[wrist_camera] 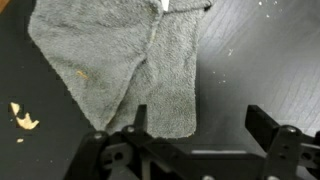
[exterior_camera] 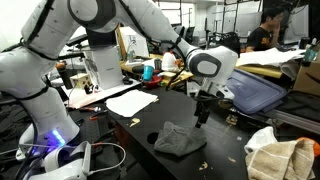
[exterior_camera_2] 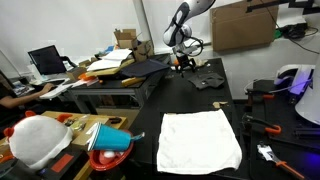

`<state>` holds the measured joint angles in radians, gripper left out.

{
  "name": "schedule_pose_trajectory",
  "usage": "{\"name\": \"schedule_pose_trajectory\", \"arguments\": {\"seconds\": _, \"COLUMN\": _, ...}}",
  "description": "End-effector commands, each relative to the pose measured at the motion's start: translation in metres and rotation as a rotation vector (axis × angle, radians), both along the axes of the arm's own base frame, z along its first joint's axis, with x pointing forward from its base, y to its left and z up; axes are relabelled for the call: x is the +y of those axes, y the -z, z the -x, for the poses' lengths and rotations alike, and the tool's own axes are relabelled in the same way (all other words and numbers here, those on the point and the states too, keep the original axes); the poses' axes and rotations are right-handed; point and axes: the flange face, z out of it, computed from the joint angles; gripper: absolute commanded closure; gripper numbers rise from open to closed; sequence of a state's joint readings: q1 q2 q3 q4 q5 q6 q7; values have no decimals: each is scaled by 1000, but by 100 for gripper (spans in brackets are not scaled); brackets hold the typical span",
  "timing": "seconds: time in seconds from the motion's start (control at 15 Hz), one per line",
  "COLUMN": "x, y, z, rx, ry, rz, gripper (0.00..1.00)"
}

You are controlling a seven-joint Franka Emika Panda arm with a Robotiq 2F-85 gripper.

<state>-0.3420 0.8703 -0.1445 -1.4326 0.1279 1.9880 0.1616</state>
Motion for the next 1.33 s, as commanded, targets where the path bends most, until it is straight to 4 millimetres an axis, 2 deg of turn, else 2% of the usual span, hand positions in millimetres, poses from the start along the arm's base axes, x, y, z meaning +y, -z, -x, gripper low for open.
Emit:
{"name": "schedule_pose_trajectory", "arguments": {"seconds": 0.0, "x": -4, "y": 4, "z": -6, "rx": -36, "ry": 194, "rz": 39, "gripper": 0}}
{"name": "schedule_pose_trajectory", "arguments": {"seconds": 0.2, "x": -6, "y": 4, "z": -5, "rx": -47, "ry": 291, "rz": 63, "gripper": 0}}
{"name": "schedule_pose_trajectory", "arguments": {"seconds": 0.33, "x": -5, "y": -2, "z": 3, "rx": -8, "ry": 279, "rz": 44, "gripper": 28}}
{"name": "schedule_pose_trajectory", "arguments": {"seconds": 0.6, "x": -1, "y": -16, "z": 20, "rx": 95, "ry": 220, "rz": -22, "gripper": 58}}
{"name": "schedule_pose_trajectory", "arguments": {"seconds": 0.93, "x": -6, "y": -17, "z": 26, "rx": 165, "ry": 187, "rz": 28, "gripper": 97}}
{"name": "schedule_pose_trajectory", "arguments": {"seconds": 1.27, "x": -4, "y": -1, "z": 17, "rx": 123, "ry": 139, "rz": 105, "gripper": 100}}
